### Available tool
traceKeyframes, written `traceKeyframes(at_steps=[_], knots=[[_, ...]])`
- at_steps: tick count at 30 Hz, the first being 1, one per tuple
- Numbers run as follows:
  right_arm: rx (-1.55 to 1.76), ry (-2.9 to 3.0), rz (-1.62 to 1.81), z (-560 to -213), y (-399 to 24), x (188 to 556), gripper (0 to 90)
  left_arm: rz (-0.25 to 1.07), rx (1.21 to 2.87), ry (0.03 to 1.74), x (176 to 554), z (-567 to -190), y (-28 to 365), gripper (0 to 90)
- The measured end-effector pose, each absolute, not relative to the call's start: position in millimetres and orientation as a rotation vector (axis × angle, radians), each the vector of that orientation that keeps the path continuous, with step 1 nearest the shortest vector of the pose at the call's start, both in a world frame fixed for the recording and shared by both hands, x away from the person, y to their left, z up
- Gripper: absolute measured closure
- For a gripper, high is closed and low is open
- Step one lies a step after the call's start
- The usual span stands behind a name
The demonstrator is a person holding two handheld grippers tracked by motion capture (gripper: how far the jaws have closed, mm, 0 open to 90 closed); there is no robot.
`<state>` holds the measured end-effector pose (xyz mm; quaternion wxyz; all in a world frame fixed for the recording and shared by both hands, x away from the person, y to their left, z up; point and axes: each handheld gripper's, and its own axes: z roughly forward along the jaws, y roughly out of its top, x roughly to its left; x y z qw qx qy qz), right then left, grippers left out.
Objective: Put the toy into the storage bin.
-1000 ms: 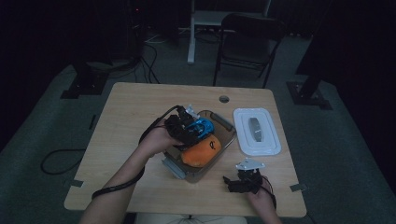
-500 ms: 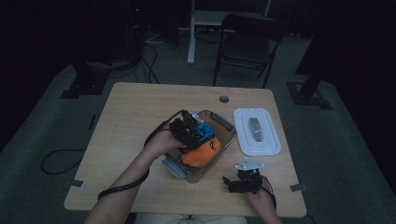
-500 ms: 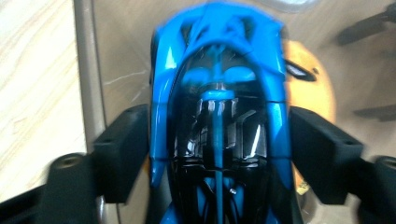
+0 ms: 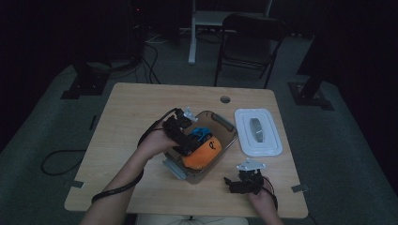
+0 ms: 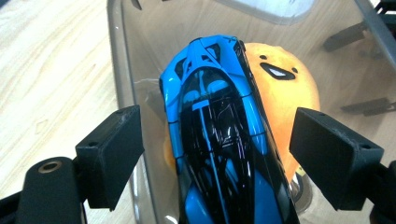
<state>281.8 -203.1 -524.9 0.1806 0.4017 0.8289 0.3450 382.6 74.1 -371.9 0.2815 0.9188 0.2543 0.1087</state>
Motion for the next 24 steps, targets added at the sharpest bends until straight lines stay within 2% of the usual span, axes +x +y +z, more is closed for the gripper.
traceKeyframes(at_steps=[10, 12, 22, 24], knots=[[1.138, 2.340, 0.975, -524, -203, 282, 12.3, 0.350, 2.387, 0.683, 376, -354, 101, 18.3], [1.145, 2.339, 0.978, -524, -203, 282, 12.3, 0.361, 2.372, 0.702, 378, -354, 107, 15.1], [1.139, 2.337, 0.977, -524, -203, 283, 12.3, 0.382, 2.316, 0.749, 384, -360, 135, 14.8], [1.142, 2.336, 0.984, -523, -204, 284, 12.3, 0.377, 2.304, 0.763, 386, -363, 140, 10.3]])
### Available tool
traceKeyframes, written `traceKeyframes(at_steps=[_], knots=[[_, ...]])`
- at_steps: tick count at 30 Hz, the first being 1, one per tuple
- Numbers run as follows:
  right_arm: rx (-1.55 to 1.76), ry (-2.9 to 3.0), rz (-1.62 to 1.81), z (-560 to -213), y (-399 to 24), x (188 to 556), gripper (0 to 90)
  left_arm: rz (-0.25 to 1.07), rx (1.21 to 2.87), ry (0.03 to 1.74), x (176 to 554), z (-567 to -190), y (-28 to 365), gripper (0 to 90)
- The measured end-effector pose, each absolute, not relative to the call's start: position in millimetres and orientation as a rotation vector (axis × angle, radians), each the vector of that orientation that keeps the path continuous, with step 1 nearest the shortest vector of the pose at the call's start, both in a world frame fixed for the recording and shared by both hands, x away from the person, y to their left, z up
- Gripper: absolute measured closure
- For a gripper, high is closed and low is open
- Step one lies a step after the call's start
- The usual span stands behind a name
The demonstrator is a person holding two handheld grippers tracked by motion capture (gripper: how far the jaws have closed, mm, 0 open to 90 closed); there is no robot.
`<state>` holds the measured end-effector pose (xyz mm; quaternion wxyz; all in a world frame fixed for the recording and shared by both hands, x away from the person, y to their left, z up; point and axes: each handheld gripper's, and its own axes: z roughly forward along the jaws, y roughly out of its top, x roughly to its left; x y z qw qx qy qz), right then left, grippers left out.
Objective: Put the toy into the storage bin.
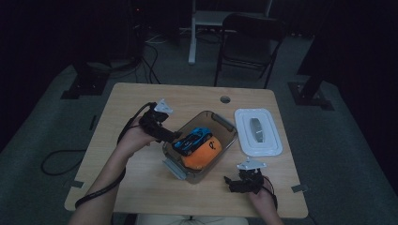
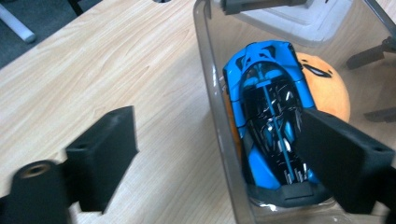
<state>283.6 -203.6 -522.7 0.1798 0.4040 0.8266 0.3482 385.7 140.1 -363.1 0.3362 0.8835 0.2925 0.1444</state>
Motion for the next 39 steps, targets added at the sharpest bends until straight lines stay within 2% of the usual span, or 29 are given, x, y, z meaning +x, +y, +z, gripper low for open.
traceKeyframes(at_steps=[5, 6, 7, 8, 19, 27, 39], knots=[[1.142, 2.330, 0.989, -520, -204, 284, 12.3, 0.382, 2.277, 0.796, 389, -372, 155, 10.1], [1.141, 2.330, 0.991, -519, -204, 284, 12.3, 0.386, 2.278, 0.814, 391, -375, 159, 8.6], [1.141, 2.327, 0.991, -519, -204, 285, 12.3, 0.379, 2.283, 0.820, 391, -377, 161, 2.0], [1.139, 2.325, 0.991, -518, -204, 285, 12.3, 0.376, 2.276, 0.834, 392, -380, 164, 1.0], [1.123, 2.288, 1.007, -508, -200, 292, 12.3, 0.452, 2.250, 0.951, 408, -419, 190, 1.0], [1.147, 2.259, 1.028, -505, -200, 297, 12.3, 0.401, 2.249, 0.972, 419, -457, 188, 1.0], [1.188, 2.207, 1.014, -506, -190, 310, 12.3, 0.332, 2.255, 0.982, 429, -491, 168, 1.0]])
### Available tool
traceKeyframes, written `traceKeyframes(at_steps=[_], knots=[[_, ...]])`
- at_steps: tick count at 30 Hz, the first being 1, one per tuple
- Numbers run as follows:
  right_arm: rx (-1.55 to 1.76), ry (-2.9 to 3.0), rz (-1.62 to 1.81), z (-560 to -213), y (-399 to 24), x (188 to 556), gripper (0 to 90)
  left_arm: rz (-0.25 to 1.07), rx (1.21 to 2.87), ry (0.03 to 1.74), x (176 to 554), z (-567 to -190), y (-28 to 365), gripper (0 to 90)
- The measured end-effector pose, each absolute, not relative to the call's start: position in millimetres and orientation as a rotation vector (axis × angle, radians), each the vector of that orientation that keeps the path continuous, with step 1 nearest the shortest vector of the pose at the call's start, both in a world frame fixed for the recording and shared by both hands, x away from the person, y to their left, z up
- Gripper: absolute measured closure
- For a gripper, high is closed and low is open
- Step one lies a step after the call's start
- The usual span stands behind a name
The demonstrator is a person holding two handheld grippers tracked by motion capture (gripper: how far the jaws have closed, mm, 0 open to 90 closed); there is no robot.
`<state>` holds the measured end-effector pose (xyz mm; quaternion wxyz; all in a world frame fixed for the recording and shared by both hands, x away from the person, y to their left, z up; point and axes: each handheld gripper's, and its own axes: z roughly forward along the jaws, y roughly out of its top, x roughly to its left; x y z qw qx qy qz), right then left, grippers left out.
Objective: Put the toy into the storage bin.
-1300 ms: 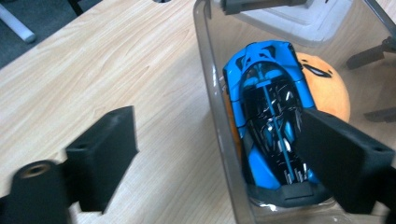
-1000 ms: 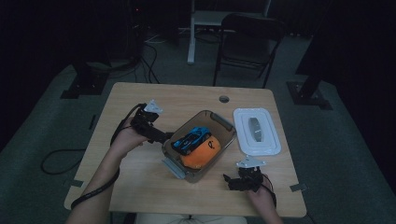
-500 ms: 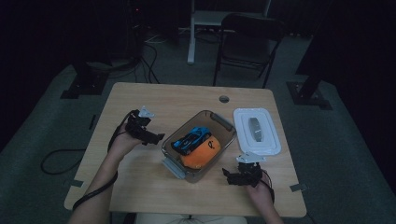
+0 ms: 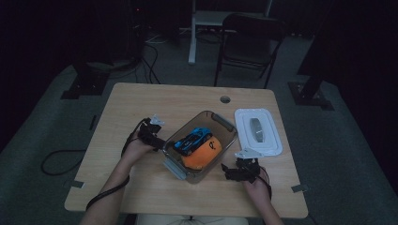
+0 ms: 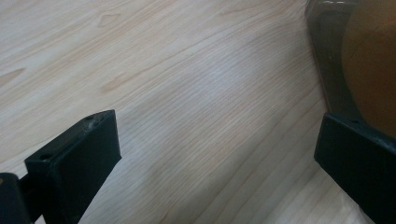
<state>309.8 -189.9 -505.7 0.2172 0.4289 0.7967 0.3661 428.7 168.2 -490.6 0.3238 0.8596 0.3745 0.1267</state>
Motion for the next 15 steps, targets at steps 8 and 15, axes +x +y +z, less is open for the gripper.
traceKeyframes(at_steps=[8, 15], knots=[[1.211, 2.180, 1.031, -505, -185, 317, 12.1, 0.326, 2.269, 0.979, 430, -499, 162, 1.5], [1.236, 2.161, 1.033, -504, -186, 321, 12.3, 0.331, 2.281, 0.982, 420, -497, 162, 1.8]])
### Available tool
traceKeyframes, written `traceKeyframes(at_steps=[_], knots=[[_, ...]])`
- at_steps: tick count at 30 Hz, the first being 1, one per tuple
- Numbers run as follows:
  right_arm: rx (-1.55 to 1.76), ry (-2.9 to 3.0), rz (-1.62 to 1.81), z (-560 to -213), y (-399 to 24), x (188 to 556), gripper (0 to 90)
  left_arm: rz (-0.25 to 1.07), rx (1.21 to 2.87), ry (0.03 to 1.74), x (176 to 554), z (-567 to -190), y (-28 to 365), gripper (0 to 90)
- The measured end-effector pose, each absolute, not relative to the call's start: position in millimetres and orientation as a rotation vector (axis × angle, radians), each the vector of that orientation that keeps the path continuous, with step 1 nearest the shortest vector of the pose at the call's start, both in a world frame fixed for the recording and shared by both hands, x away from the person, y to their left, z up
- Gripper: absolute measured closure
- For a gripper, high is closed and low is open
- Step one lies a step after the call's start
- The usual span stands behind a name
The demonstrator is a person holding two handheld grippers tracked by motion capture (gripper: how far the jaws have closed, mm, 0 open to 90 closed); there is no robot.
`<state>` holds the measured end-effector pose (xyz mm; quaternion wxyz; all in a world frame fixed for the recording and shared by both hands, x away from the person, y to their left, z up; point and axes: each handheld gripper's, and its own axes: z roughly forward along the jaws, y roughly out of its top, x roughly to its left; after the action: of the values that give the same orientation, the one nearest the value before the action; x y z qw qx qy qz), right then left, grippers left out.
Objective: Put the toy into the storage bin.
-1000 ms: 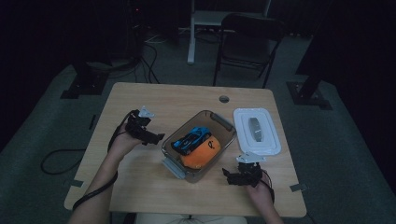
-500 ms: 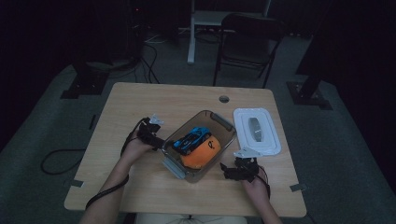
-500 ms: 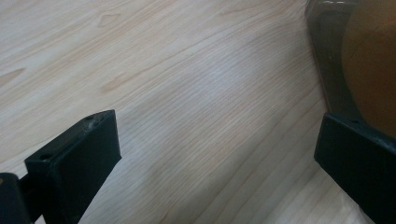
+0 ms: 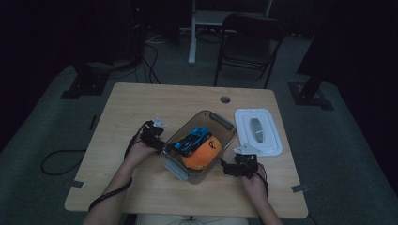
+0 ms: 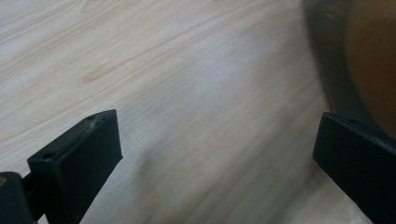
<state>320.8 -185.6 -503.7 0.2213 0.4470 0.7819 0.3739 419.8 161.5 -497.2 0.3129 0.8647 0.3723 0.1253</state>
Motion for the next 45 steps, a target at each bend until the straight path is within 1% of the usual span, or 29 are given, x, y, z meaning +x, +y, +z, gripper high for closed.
traceKeyframes(at_steps=[12, 16, 22, 26, 32, 38, 45], knots=[[1.209, 2.206, 1.033, -506, -177, 329, 12.5, 0.313, 2.279, 0.971, 395, -495, 163, 1.8], [1.211, 2.206, 1.039, -507, -174, 333, 13.6, 0.326, 2.296, 0.960, 389, -494, 163, 1.8], [1.202, 2.201, 1.055, -508, -171, 342, 14.0, 0.379, 2.296, 0.996, 380, -491, 165, 1.8], [1.186, 2.219, 1.048, -508, -168, 350, 14.1, 0.368, 2.293, 1.012, 375, -492, 167, 1.9], [1.132, 2.234, 1.000, -504, -159, 360, 17.9, 0.383, 2.309, 1.013, 367, -491, 170, 1.9], [1.111, 2.242, 1.033, -506, -150, 372, 19.4, 0.391, 2.321, 1.016, 357, -490, 173, 1.9], [1.063, 2.273, 1.059, -505, -155, 382, 19.4, 0.351, 2.321, 0.987, 349, -491, 166, 1.8]])
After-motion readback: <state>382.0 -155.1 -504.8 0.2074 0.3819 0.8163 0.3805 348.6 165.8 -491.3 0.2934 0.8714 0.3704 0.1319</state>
